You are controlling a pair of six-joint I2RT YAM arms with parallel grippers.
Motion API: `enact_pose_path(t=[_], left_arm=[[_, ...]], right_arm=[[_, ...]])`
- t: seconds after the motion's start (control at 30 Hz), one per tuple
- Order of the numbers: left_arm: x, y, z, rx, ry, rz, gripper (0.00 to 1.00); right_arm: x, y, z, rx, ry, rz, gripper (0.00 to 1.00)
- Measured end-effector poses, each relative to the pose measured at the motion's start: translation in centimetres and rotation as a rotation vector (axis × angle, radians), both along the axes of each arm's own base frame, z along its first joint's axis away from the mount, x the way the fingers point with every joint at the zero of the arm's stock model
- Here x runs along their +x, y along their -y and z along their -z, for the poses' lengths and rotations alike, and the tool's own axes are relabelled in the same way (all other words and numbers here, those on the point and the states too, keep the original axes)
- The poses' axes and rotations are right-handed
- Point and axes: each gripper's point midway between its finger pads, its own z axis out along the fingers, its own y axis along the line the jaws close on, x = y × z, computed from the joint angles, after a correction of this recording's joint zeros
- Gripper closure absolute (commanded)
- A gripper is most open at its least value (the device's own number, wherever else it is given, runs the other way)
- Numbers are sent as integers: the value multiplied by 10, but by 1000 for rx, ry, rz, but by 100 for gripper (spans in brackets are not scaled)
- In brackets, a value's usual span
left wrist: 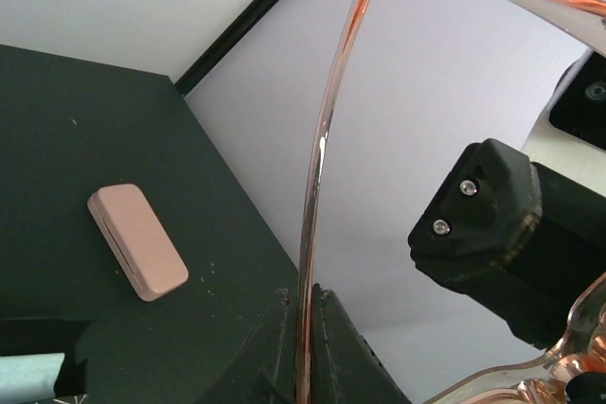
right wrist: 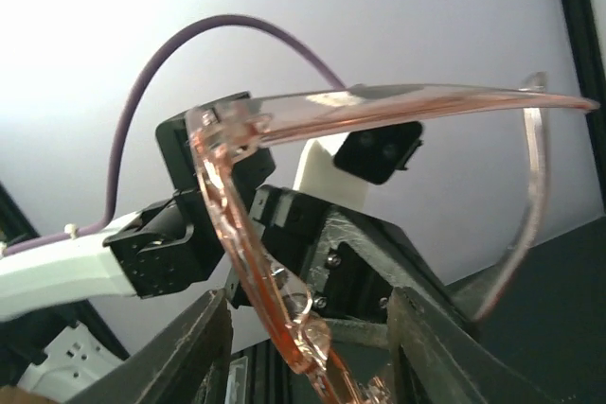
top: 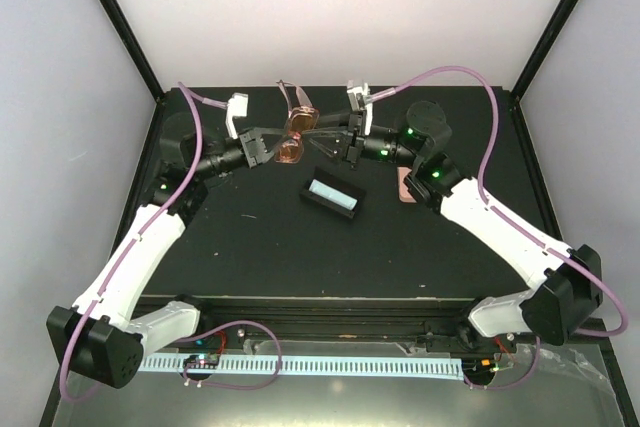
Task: Organize the sunglasses
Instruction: Pick up the sunglasses from the center of the board.
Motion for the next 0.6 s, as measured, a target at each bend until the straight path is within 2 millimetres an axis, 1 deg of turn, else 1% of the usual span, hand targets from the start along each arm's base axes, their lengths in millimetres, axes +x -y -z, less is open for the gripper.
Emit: enact_pose_path(t=[0.1, 0.2, 0.3, 0.43, 0.53, 0.57, 0.6], left_arm=[[-2, 1, -3, -8, -5, 11, 99], [-4, 2, -3, -15, -16, 23, 99], [-6, 3, -4, -22, -25, 33, 99], [-8, 4, -5, -31, -33, 48, 98], [-9, 4, -6, -37, -37, 56, 99], [-10, 5, -6, -40, -42, 63, 96], [-12, 6, -6, -41, -46, 74, 86]], right_arm=[[-8, -9, -2, -6, 29, -47, 58], [-14, -14, 1, -18, 36, -79, 61], [-16, -16, 5, -25, 33, -93, 73], [-18, -16, 7, -29, 39, -104, 82], [-19, -17, 7, -30, 51, -108, 96], [-19, -17, 7, -30, 54, -109, 99], [-18, -16, 6, -29, 64, -103, 99]])
